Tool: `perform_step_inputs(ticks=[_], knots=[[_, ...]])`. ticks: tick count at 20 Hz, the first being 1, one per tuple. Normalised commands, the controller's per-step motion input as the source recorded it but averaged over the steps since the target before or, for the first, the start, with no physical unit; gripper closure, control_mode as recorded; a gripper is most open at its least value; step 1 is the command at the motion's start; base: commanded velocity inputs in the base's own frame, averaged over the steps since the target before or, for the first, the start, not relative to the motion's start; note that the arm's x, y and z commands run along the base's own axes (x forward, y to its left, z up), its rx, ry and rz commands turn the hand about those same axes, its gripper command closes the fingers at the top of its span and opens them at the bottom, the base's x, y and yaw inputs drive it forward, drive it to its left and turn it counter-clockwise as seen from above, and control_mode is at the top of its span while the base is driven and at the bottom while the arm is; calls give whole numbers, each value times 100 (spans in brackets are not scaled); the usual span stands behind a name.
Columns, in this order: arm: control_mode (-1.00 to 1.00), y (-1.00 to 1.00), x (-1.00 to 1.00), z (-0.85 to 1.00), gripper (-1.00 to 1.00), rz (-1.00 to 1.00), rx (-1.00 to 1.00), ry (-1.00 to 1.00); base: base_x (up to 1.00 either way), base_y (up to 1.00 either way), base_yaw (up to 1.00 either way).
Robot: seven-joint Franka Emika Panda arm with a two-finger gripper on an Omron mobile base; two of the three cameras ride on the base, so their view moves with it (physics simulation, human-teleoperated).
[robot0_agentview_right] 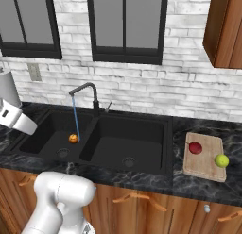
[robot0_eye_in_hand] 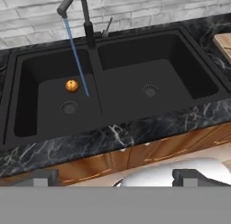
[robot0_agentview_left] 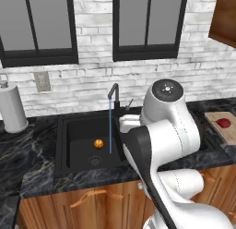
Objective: Pick the pear, pear, orange from the sink and place them on the cutting board to airdry. Then turn off the sink faucet.
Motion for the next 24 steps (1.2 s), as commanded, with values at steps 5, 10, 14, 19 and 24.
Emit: perform_step_inputs(ticks=[5,10,14,19,24], knots=[[-100,14,35,-16,-100,1,0,-1,0,0,0],[-100,13,44,-5,-100,-2,5,0,0,0,0],[-100,19,26,-12,-100,-1,10,2,0,0,0],[-100,11,5,-29,-100,-1,4,-1,0,0,0],[-100,1,10,-15,-100,1,3,-3,0,0,0]])
